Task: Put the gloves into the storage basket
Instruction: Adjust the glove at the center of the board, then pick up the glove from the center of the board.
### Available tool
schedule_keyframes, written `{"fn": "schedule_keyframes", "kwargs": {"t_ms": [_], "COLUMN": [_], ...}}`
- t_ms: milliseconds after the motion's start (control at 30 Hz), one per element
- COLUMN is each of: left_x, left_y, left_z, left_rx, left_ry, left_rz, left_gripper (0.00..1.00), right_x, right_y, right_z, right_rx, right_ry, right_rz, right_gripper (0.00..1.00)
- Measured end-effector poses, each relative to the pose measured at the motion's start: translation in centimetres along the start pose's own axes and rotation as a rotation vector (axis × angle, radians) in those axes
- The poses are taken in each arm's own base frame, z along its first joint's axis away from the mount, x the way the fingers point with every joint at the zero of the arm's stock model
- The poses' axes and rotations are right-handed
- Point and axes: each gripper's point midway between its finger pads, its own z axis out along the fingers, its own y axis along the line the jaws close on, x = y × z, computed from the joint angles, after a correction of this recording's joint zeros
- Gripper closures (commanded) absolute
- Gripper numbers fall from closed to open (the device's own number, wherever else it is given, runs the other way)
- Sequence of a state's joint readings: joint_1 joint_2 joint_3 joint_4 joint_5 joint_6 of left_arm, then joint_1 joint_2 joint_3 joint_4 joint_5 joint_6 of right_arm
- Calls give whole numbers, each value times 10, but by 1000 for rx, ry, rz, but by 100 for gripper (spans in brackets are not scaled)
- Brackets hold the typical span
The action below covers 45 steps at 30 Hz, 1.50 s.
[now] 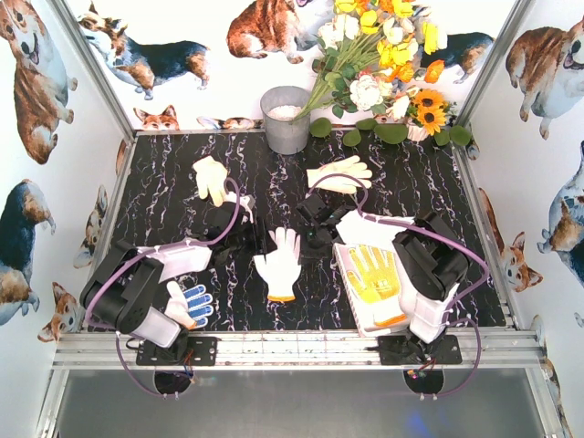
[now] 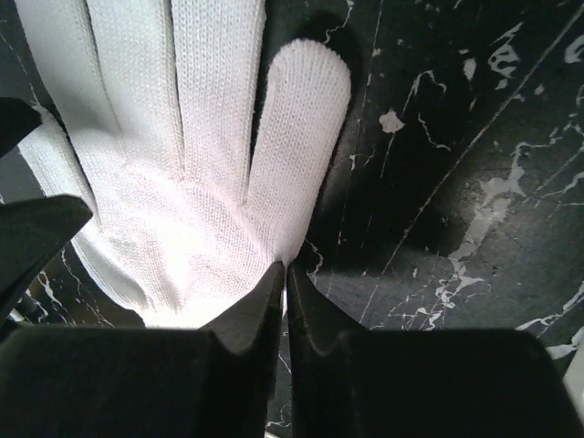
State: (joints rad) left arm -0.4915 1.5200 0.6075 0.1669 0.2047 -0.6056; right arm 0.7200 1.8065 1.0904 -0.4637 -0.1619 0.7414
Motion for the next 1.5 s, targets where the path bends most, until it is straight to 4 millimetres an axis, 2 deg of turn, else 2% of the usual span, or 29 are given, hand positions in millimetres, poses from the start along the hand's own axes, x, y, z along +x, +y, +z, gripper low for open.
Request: {"fn": "schedule_keyframes", "kwargs": {"t_ms": [133, 233, 367, 400, 533, 633, 767, 867, 933, 1133, 1200, 1367, 1400, 1500], "left_x": [-4, -11, -25, -26, -13, 6, 29, 43, 49, 69, 74, 82, 81, 85], "left_y": [-2, -1, -2, 0, 27, 54, 85, 105, 115, 149, 158, 173, 174, 177], "left_z": [-9, -28, -70, -81, -124, -146, -175, -194, -203, -216, -214, -201, -198, -188], "left_rx": [-6, -42, -106, -129, -318, -500, -749, -901, -973, -1134, -1157, -1201, -1197, -1176], "left_ry": [-7, -33, -113, -132, -135, -81, -5, 20, 17, -4, 7, 77, 82, 96], "left_rz": [27, 46, 33, 14, -141, -245, -344, -427, -481, -567, -589, -594, -588, -587], "left_gripper": [21, 11, 0, 0, 0, 0, 1, 6, 13, 18, 25, 46, 52, 80], "right_x": [-3, -7, -24, -30, -50, -60, -70, -70, -66, -59, -60, -61, -61, -60], "right_y": [0, 7, 28, 33, 45, 42, 15, -8, -17, -21, -19, -19, -20, -22], "right_z": [-4, -19, -59, -71, -113, -129, -130, -126, -127, -148, -157, -168, -169, -177], "right_rx": [-1, -37, -122, -144, -192, -205, -175, -142, -135, -181, -199, -213, -210, -207], "right_ry": [-20, -61, -178, -219, -361, -420, -440, -433, -427, -471, -489, -514, -517, -533], "right_rz": [-5, -25, -73, -88, -131, -135, -84, -40, -25, -9, -8, -13, -13, -15], "right_gripper": [62, 51, 45, 45, 44, 44, 44, 44, 44, 44, 44, 44, 44, 44]}}
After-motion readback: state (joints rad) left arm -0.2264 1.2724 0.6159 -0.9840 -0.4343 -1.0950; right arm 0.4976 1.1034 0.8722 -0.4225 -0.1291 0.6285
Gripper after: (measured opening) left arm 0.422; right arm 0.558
